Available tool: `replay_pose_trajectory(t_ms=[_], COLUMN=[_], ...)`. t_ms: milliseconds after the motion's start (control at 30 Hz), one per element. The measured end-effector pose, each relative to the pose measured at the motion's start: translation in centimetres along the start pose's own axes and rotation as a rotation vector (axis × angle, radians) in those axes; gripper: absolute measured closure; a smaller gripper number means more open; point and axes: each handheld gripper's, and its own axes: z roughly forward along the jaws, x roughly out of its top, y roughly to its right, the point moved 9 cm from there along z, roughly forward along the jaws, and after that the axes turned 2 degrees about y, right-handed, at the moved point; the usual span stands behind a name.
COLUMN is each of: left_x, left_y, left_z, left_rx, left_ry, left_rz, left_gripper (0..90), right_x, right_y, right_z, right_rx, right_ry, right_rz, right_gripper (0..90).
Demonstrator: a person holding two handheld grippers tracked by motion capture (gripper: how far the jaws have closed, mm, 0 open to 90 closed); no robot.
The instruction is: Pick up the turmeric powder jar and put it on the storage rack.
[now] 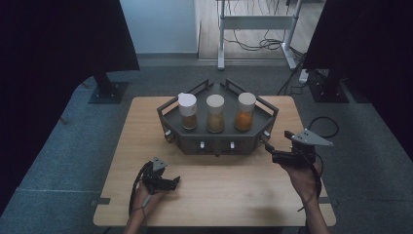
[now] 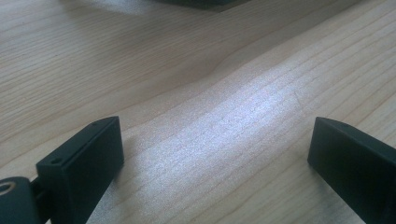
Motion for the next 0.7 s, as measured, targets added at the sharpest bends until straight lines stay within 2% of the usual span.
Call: replay_pose_trajectory(t_ms=[700], left_x=[0.0], left_y=[0.0], left_z=[0.0], left_rx=[0.001], left_ry=[0.001], left_rz=[0.000], left_gripper=[3.4], right_x=[-2.8], right_y=[-0.1], right_z=[1.1], right_rx=[-0.017], right_ry=[-0.060], right_rz=[0.003], right_gripper=[14.2])
